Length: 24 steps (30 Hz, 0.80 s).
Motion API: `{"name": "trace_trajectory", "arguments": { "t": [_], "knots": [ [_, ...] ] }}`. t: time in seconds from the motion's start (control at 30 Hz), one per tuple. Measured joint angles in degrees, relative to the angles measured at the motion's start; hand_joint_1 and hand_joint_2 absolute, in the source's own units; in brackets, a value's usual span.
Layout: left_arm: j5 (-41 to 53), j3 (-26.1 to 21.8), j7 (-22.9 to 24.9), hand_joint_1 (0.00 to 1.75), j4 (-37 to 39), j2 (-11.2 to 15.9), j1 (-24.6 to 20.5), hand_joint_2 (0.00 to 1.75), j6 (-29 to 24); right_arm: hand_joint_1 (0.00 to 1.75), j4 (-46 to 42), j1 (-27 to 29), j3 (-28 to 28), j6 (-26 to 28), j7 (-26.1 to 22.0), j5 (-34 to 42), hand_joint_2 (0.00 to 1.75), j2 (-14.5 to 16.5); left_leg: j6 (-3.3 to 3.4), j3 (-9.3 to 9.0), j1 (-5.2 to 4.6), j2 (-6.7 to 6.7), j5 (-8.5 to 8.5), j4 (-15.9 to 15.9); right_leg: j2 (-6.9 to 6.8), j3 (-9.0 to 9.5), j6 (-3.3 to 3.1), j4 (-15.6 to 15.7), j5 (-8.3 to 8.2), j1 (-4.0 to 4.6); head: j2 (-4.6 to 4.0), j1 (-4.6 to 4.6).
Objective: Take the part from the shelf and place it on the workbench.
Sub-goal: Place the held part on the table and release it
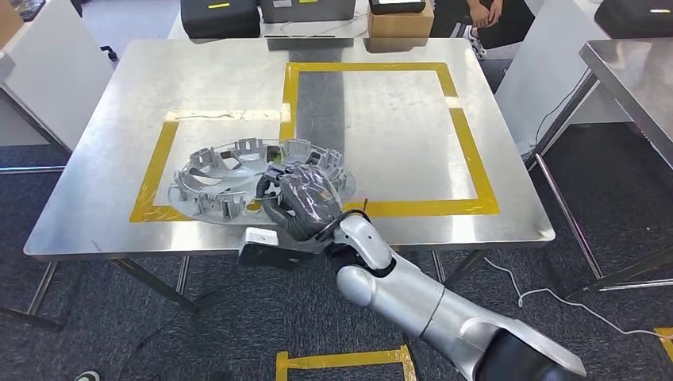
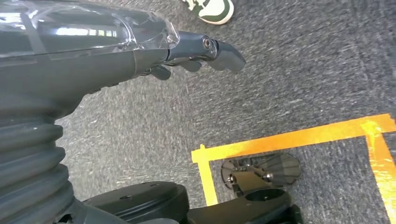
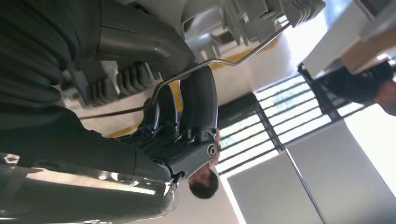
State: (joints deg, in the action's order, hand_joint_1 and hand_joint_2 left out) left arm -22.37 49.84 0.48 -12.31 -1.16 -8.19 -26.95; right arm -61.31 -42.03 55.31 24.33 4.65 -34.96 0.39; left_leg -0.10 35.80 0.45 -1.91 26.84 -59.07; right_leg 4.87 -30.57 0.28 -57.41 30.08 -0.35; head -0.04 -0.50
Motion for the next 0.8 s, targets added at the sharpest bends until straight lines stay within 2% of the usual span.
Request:
{"name": "trace_trajectory", "arguments": {
  "t": [0.2,0.4,0.5,0.6,0.67,0.8],
  "knots": [
    [0.6,1.1,0.1,0.00,0.0,0.0,-0.1,1.75,0.3,1.75,12.7,-2.9,2.7,-2.9,0.7,-0.4,1.75,3.4,0.01,0.12,0.00,-0.56,0.01,0.0,-0.30,0.09,0.01,0.3,0.01,-0.02,0.00,-0.08],
    [1.2,2.0,0.5,0.00,0.0,0.0,0.0,1.75,0.7,1.75,20.1,-3.2,3.8,-5.0,0.4,0.2,1.75,4.3,0.02,0.18,0.01,-1.00,0.01,0.0,-0.54,0.15,0.01,0.3,0.02,-0.03,0.00,-0.10],
    [1.9,2.4,0.7,0.00,0.0,0.0,0.0,1.75,0.9,1.75,22.7,-3.3,4.3,-7.0,2.7,-1.1,1.75,4.5,0.02,0.17,0.01,-1.09,0.00,0.0,-0.57,0.16,0.01,0.4,0.01,-0.04,0.00,-0.06],
    [2.8,3.0,0.7,0.00,0.1,0.1,0.0,1.75,1.1,1.75,25.8,-4.2,4.9,-8.8,9.0,-4.0,1.75,3.5,0.06,0.18,-0.01,-1.33,-0.03,0.0,-0.70,0.16,0.02,0.4,0.01,-0.08,0.00,-0.01],
    [3.2,3.2,0.8,0.00,0.1,0.1,0.0,1.75,1.4,1.75,28.1,-6.1,5.1,-10.6,12.9,-6.7,1.75,1.9,0.13,0.18,-0.03,-1.54,-0.09,0.0,-0.84,0.19,0.03,0.4,0.01,-0.12,0.00,0.05],
    [3.3,4.0,1.0,0.00,0.1,0.3,0.2,1.75,1.7,1.75,31.5,-10.3,5.7,-13.5,16.9,-10.3,1.75,-2.6,0.25,0.19,-0.06,-2.01,-0.20,-0.1,-1.31,0.36,0.04,0.4,0.00,-0.15,0.00,-0.01]
  ]
}}
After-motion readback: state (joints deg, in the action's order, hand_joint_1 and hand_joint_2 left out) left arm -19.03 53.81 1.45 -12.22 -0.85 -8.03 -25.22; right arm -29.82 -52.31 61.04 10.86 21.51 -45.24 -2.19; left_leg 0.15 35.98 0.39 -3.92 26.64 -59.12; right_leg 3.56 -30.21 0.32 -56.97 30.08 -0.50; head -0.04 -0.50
